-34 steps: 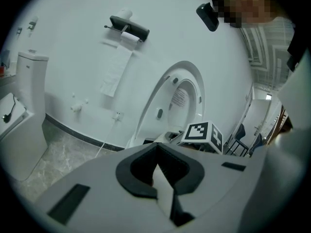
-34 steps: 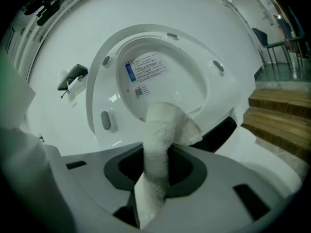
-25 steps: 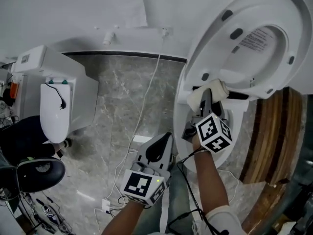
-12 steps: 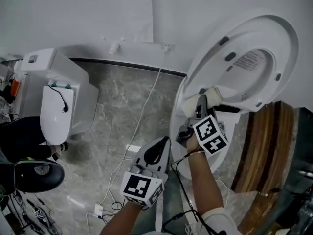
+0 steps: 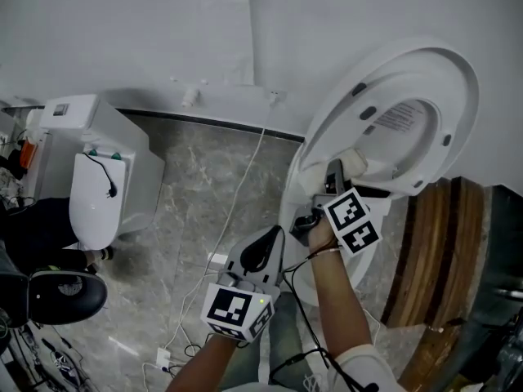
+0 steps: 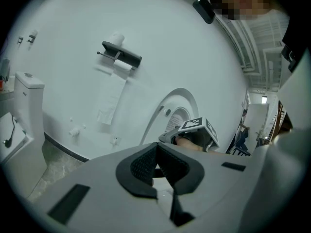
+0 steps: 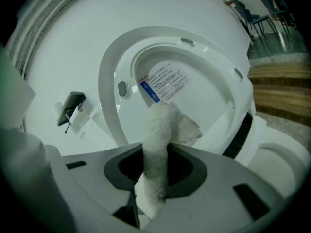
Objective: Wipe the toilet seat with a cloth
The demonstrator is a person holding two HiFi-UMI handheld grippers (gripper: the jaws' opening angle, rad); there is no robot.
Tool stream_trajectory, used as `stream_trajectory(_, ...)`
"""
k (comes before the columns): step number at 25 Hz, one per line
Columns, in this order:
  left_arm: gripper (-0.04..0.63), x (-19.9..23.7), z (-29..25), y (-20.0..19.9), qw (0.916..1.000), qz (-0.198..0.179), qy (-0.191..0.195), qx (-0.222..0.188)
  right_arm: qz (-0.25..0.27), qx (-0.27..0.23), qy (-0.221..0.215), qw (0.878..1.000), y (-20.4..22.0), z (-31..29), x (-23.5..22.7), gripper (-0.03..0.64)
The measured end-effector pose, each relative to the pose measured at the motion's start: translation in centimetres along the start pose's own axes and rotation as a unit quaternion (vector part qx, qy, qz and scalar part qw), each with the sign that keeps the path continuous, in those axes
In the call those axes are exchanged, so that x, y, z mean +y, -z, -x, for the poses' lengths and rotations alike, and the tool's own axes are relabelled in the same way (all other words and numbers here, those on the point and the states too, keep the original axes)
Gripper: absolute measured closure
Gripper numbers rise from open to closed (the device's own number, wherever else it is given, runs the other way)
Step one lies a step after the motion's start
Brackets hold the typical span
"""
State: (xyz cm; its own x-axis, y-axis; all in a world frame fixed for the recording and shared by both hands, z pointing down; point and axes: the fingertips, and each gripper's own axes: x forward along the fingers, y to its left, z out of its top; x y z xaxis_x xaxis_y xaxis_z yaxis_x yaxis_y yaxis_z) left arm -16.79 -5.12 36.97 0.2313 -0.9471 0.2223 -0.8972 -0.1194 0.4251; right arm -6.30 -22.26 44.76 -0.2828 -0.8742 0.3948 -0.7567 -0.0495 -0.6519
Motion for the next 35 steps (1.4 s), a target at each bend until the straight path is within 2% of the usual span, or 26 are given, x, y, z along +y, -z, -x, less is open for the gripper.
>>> stream_trajectory(17,0.586,-3.4,-2.4,-5.0,0.9994,-0.020,0.011,-0.027,0.011,-0.047,-0.054,0.997,-8.2,-0.2,6.1,0.517)
stream_trajectory(22,0.587,-4.5,-3.0,-6.4,0.9991,-0.023,0.014,-0.034,-0.003,-0.037,-0.051,0.998,-9.6,0.0,6.8,0.517)
stream_trajectory(35,0.587,-6.1,-4.1,-8.9,0.9982,-0.021,0.014,-0.055,0.031,-0.040,-0.075,0.996,-13.4,0.6,9.2,0.517)
